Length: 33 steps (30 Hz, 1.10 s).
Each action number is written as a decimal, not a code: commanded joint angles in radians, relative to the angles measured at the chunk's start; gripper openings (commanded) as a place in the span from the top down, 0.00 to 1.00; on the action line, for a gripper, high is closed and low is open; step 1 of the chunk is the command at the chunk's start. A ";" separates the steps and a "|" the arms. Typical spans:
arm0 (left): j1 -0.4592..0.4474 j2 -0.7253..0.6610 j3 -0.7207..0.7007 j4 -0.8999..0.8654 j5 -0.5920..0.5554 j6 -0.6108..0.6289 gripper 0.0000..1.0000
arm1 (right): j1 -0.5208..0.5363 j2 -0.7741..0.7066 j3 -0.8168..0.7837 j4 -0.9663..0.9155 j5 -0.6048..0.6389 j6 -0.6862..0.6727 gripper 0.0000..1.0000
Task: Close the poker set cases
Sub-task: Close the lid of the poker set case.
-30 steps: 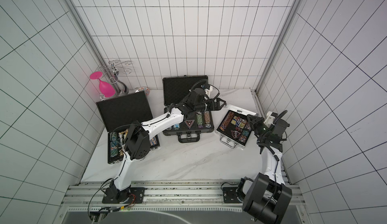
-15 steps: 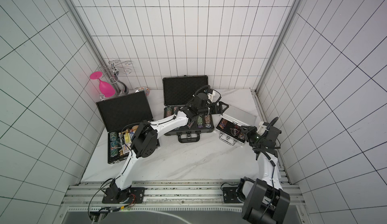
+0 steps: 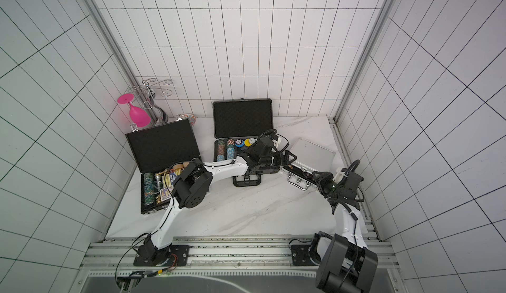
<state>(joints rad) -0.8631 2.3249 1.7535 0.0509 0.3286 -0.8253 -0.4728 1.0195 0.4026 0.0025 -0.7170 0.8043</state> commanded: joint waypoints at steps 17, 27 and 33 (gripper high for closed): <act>-0.007 0.005 -0.032 0.029 0.042 -0.016 0.24 | 0.000 -0.170 0.010 -0.235 0.207 -0.033 0.47; -0.010 -0.054 -0.012 -0.130 0.037 0.145 0.27 | -0.003 -0.018 0.208 -0.378 0.357 -0.216 0.46; -0.028 -0.049 -0.028 -0.121 0.081 0.131 0.25 | -0.005 0.025 0.245 -0.377 0.373 -0.234 0.47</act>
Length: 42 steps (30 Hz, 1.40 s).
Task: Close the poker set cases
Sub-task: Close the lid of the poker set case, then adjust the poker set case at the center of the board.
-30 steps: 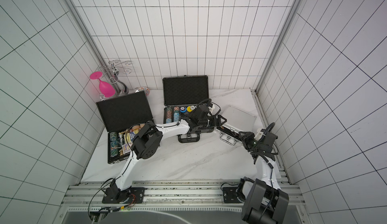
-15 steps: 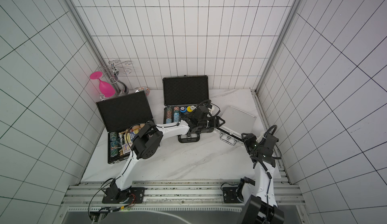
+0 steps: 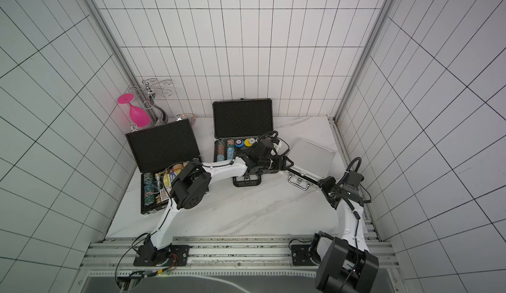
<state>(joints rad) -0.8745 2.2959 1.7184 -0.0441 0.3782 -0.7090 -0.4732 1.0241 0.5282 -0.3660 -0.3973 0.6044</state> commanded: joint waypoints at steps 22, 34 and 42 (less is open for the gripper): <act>0.053 -0.215 -0.103 -0.141 -0.045 0.139 0.16 | 0.331 0.204 0.389 -0.045 0.322 -0.149 0.46; 0.146 -0.358 -0.320 -0.121 -0.061 0.105 0.14 | 0.621 0.613 0.792 -0.120 0.519 -0.308 0.44; 0.166 -0.389 -0.359 -0.121 -0.069 0.103 0.14 | 0.721 0.778 0.930 -0.188 0.680 -0.316 0.45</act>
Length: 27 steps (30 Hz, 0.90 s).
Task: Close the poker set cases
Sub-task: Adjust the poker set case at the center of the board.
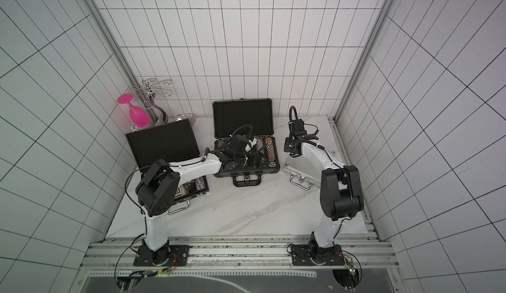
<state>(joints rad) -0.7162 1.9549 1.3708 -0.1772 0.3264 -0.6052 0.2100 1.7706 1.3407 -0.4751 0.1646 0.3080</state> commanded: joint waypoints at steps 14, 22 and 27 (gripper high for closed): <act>0.012 -0.062 -0.010 0.015 -0.020 0.000 0.14 | 0.071 0.103 0.095 -0.081 0.220 -0.025 0.50; 0.008 -0.057 -0.001 0.023 -0.028 -0.007 0.14 | 0.078 0.087 -0.007 -0.047 0.189 -0.036 0.56; -0.013 -0.056 0.012 0.008 -0.049 0.013 0.14 | 0.087 0.026 -0.088 -0.024 0.159 -0.026 0.62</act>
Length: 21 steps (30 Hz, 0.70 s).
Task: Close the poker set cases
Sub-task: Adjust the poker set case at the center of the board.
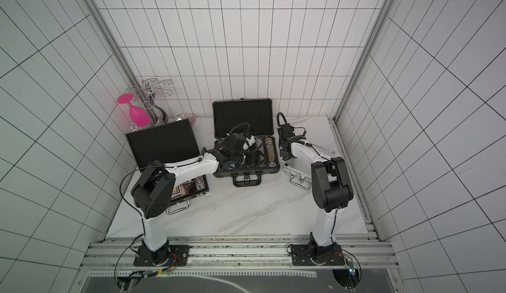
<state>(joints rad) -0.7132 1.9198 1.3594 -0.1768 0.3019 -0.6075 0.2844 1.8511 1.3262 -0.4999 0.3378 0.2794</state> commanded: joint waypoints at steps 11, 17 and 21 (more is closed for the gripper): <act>-0.045 -0.063 0.051 -0.025 -0.053 0.044 0.17 | 0.012 -0.157 -0.242 0.042 -0.068 0.035 0.69; -0.061 -0.064 0.081 -0.044 -0.058 0.053 0.17 | -0.006 -0.207 -0.310 0.042 -0.107 0.037 0.71; -0.083 -0.041 0.108 -0.060 -0.061 0.067 0.17 | -0.028 -0.268 -0.367 0.045 -0.139 0.039 0.71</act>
<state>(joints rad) -0.7776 1.8793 1.4319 -0.2146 0.2562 -0.5632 0.2810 1.6157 1.0370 -0.3664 0.2211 0.3099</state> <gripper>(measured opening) 0.831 0.293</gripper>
